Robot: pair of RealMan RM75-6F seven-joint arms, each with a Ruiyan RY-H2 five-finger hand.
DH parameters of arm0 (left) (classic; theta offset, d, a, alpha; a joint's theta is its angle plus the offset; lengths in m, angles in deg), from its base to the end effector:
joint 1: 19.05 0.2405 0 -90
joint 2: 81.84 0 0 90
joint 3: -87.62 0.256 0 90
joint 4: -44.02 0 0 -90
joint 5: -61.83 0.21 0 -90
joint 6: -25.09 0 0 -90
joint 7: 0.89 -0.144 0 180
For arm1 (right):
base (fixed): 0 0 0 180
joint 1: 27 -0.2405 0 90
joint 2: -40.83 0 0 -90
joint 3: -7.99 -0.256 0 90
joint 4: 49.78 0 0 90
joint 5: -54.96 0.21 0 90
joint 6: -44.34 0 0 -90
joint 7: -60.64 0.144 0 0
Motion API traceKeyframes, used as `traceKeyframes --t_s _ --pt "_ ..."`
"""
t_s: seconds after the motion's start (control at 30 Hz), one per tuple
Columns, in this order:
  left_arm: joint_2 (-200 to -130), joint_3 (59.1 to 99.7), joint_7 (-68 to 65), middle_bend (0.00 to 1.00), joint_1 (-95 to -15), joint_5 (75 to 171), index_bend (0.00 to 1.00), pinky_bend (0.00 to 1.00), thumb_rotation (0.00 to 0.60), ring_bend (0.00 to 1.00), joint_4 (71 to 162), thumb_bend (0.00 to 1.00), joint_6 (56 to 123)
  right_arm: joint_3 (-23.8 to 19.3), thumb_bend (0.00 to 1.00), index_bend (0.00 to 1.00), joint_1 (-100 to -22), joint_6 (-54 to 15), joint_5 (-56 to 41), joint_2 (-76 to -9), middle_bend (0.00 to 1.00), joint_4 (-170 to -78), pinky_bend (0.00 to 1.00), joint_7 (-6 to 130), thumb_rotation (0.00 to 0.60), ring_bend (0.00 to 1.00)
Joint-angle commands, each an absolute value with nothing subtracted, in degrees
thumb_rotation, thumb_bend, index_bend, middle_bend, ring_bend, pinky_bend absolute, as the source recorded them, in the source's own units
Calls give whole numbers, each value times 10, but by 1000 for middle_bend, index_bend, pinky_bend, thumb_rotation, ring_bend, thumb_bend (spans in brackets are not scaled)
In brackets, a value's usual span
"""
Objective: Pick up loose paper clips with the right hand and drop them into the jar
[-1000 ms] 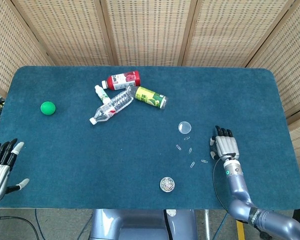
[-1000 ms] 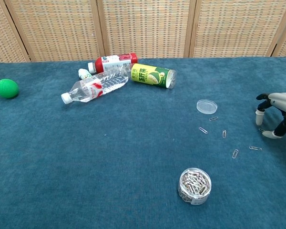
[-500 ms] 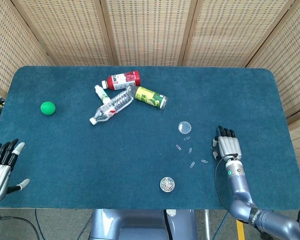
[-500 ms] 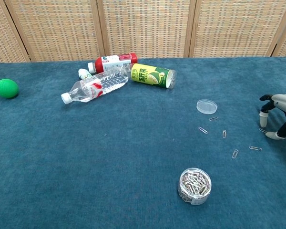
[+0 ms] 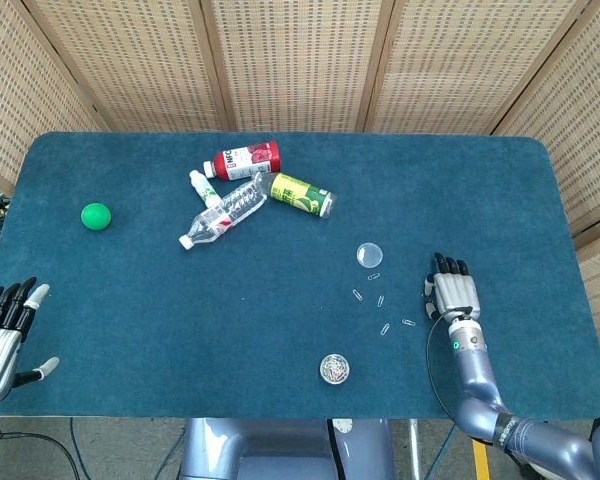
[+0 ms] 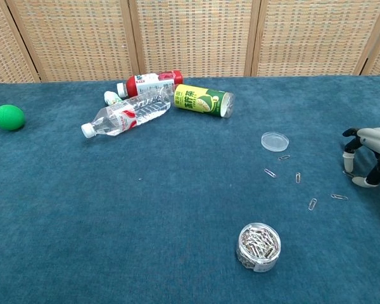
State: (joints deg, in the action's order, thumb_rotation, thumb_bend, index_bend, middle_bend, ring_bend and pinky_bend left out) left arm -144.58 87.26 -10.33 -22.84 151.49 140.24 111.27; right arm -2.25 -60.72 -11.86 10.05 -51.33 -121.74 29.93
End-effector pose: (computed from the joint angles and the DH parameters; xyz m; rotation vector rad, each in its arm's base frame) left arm -0.2965 0.1650 0.1539 -1.4838 -0.8094 -0.8214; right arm -0.2764 -0.3378 -0.0060 1.5270 -1.0748 0.4954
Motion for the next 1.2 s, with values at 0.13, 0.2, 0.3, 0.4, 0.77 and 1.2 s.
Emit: traceKeyframes --t_s 0.13,0.2,0.3,0.4,0.77,1.2 --pt "-1446 873 -103 0 -229 1514 0 0 600 0 1403 0 1112 -21 350 530 -611 -113 113 -512 0 -1220 0 287 600 0" --pt "-1446 873 -103 0 -229 1514 0 0 600 0 1402 0 1112 -21 359 561 -611 -113 112 -511 0 -1222 0 287 600 0" --pt "-1446 873 -102 0 -229 1514 0 0 600 0 1402 0 1111 -20 360 604 -611 -114 105 -510 0 -1224 0 291 600 0" --pt "-1446 873 -102 0 -230 1514 0 0 600 0 1402 0 1112 -18 382 619 -611 -118 93 -512 0 -1221 0 296 600 0" --pt "-1445 873 -100 0 -230 1513 0 0 600 0 1402 0 1111 -20 434 637 -607 -135 58 -490 0 -1257 0 315 600 0" --pt "-1445 875 -100 0 -230 1516 0 0 600 0 1402 0 1112 -15 434 640 -625 -77 -56 -360 0 -1472 0 371 600 0"
